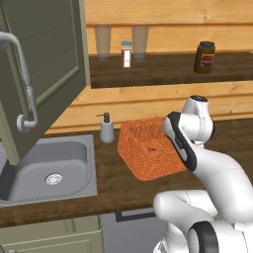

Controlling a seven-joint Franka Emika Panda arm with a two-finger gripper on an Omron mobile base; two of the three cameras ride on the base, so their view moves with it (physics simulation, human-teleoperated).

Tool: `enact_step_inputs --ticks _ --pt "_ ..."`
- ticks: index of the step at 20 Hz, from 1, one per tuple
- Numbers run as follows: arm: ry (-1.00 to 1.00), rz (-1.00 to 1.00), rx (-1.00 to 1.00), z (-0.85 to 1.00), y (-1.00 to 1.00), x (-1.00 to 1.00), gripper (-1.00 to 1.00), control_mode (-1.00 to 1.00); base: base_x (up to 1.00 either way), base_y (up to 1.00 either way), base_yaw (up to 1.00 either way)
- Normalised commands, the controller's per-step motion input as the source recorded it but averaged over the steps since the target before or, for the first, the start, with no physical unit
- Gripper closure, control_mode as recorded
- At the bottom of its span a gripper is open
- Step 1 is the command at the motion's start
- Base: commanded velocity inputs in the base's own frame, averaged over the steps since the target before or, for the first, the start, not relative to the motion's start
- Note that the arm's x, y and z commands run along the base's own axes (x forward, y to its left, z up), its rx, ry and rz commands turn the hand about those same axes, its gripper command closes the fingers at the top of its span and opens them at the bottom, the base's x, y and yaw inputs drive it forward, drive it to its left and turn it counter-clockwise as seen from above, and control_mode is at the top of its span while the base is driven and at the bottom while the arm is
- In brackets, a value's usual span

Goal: Open the cabinet, pick up the bread from the cabinet and place it in the basket. Then move the basket to the dining counter.

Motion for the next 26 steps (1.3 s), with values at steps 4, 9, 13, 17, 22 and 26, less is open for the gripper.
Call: enact_step_inputs --ticks 4,9,13,17,22,26 --pt "-0.02 -0.10 0.08 0.48 -0.20 0.00 1.00 -1.00 0.00 0.00 0.00" --pt "-0.05 -0.09 0.01 0.37 -0.13 0.00 1.00 -1.00 0.00 0.00 0.00" --pt "-0.01 -0.10 0.00 0.28 -0.07 0.00 1.00 -1.00 0.00 0.00 0.00" --pt "0.00 -0.07 -0.03 0.16 0.00 0.00 1.00 -1.00 0.00 0.00 0.00" --pt "0.00 -0.05 -0.03 0.02 0.00 0.00 1.00 -1.00 0.00 0.00 0.00" --pt "0.00 0.00 0.00 0.00 0.00 0.00 1.00 -1.00 0.00 0.00 0.00"
